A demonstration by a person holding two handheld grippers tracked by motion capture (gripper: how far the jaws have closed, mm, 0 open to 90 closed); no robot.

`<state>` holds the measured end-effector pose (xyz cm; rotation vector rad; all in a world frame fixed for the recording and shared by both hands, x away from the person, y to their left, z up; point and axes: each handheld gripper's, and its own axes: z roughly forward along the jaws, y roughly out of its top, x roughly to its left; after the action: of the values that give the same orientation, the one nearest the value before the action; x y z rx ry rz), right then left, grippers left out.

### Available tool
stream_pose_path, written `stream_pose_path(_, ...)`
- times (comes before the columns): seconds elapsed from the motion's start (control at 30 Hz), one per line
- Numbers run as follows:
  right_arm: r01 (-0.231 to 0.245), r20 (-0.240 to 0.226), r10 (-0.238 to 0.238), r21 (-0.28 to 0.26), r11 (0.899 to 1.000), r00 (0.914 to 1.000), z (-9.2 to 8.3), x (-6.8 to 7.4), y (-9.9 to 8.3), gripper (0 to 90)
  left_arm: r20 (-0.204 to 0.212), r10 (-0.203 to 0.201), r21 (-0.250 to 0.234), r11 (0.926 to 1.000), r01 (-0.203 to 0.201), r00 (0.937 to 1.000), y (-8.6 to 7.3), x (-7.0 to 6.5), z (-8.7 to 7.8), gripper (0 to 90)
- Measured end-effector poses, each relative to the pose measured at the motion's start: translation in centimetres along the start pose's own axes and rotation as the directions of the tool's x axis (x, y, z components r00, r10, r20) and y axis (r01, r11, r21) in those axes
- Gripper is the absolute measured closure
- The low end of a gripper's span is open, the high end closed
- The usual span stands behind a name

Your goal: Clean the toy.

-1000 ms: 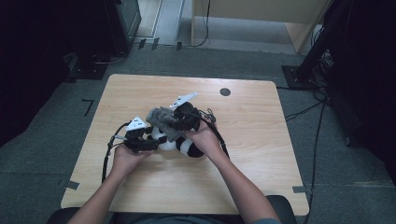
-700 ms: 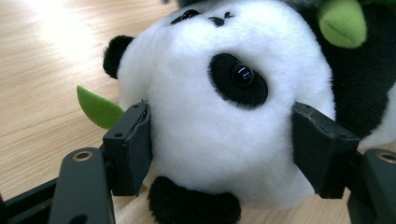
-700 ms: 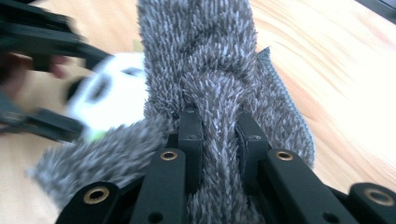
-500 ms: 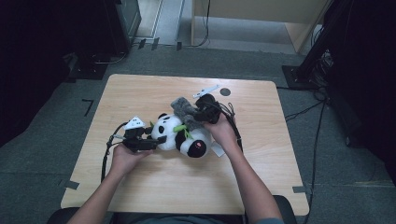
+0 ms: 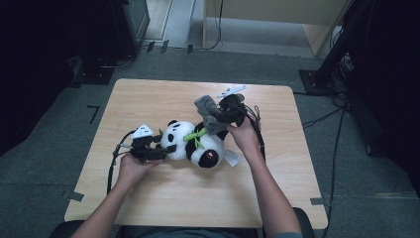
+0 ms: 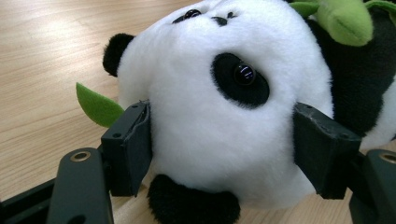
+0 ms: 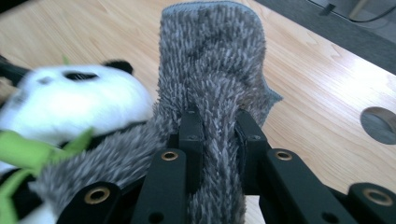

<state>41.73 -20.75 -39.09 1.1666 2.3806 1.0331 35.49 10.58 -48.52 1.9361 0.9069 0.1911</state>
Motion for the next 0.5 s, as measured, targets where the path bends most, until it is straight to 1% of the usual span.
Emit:
stream_pose_path(0.03,-0.007,-0.013,0.007,-0.013,1.0,0.9999,-0.2,0.0,0.0,77.5,0.0,-0.001,0.001,1.0,0.001,1.0,0.0,0.0,0.0,27.1)
stream_pose_path(0.07,-0.007,-0.013,0.007,-0.013,1.0,0.9999,-0.2,0.0,0.0,77.5,0.0,-0.001,0.001,1.0,0.001,1.0,0.0,0.0,0.0,27.0)
stream_pose_path(0.1,-0.018,-0.047,0.016,-0.048,0.999,0.9988,-0.9,0.3,0.3,77.7,0.001,-0.001,0.0,1.0,0.001,1.0,0.0,0.0,0.0,26.7)
stream_pose_path(0.17,-0.02,-0.083,0.015,-0.059,0.998,0.9964,-1.4,0.8,0.7,77.7,0.007,-0.008,-0.003,1.0,0.008,0.9999,-0.1,0.1,0.0,26.2)
stream_pose_path(0.23,-0.028,-0.149,0.013,-0.097,0.995,0.9887,-1.8,1.5,1.2,77.7,0.009,-0.004,-0.004,1.0,0.004,0.9999,-0.1,0.1,0.0,26.1)
stream_pose_path(0.3,-0.027,-0.198,0.003,-0.118,0.993,0.9801,-2.2,2.4,1.6,77.7,0.008,-0.001,-0.007,1.0,0.001,1.0,-0.1,0.1,0.0,26.0)
stream_pose_path(0.37,-0.005,-0.225,-0.026,-0.133,0.991,0.974,-2.5,3.5,2.1,77.7,0.008,-0.004,-0.01,0.9999,0.004,1.0,-0.2,0.1,0.0,25.9)
stream_pose_path(0.5,0.047,-0.251,-0.084,-0.151,0.987,0.9643,-2.8,5.9,2.8,77.7,0.007,-0.006,-0.014,0.9999,0.006,1.0,-0.2,0.1,0.0,25.9)
